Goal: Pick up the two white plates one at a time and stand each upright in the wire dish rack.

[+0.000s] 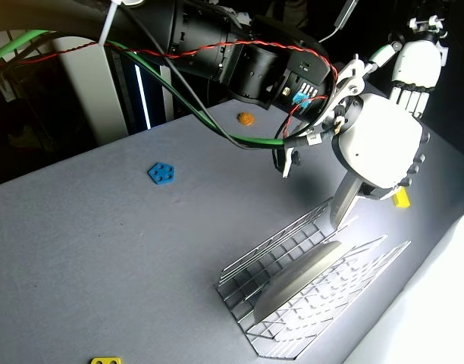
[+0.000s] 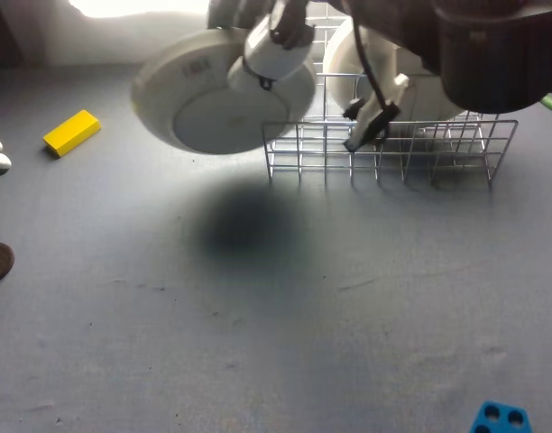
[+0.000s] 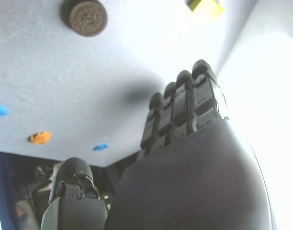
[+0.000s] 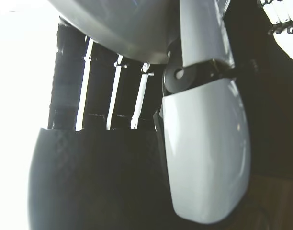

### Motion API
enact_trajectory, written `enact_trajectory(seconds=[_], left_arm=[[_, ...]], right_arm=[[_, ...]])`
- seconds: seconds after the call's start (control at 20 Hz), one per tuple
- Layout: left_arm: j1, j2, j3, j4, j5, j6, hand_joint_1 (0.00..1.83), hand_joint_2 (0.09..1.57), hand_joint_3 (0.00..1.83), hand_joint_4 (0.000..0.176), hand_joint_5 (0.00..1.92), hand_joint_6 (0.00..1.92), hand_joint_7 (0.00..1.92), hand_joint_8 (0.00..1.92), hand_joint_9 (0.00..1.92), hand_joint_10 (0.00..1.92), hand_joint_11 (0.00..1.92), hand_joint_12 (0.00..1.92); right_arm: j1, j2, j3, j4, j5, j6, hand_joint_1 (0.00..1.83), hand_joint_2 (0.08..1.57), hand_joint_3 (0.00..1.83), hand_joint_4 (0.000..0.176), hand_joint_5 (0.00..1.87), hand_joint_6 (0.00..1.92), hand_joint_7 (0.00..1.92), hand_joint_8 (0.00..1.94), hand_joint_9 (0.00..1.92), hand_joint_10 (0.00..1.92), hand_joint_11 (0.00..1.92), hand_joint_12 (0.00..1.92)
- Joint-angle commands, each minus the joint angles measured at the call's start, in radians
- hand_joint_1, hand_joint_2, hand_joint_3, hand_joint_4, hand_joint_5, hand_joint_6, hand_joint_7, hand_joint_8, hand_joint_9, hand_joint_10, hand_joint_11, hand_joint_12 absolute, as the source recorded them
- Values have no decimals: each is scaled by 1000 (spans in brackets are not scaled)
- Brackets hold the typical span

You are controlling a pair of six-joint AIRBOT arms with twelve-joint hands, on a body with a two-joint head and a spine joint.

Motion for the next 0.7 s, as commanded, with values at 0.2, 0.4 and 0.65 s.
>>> enact_trajectory(seconds=[0.2, 0.4, 0.65], left_arm=[[-20, 3, -3, -56, -20, -1, 0, 1070, 1, 0, 44, 3, 17, 3, 0, 0, 0, 0], [-27, 6, -13, -47, -18, -1, 0, 1059, 0, 0, 31, 1, 3, 0, 0, 0, 0, 0], [-32, 10, -23, -40, -16, -1, 0, 1055, 0, 0, 33, 7, 9, 4, 1, 0, 0, 0]], right_arm=[[4, 30, -15, -44, 0, -61, 1395, 1042, 0, 0, 1048, 782, 1130, 684, 1129, 882, 1000, 830], [-1, 45, -16, -45, -23, -132, 1397, 1041, 0, 0, 997, 810, 1152, 655, 1163, 852, 1042, 789], [-25, 73, -28, -188, -61, -161, 1395, 1045, 1, 0, 1004, 811, 1127, 695, 1151, 868, 1034, 795]])
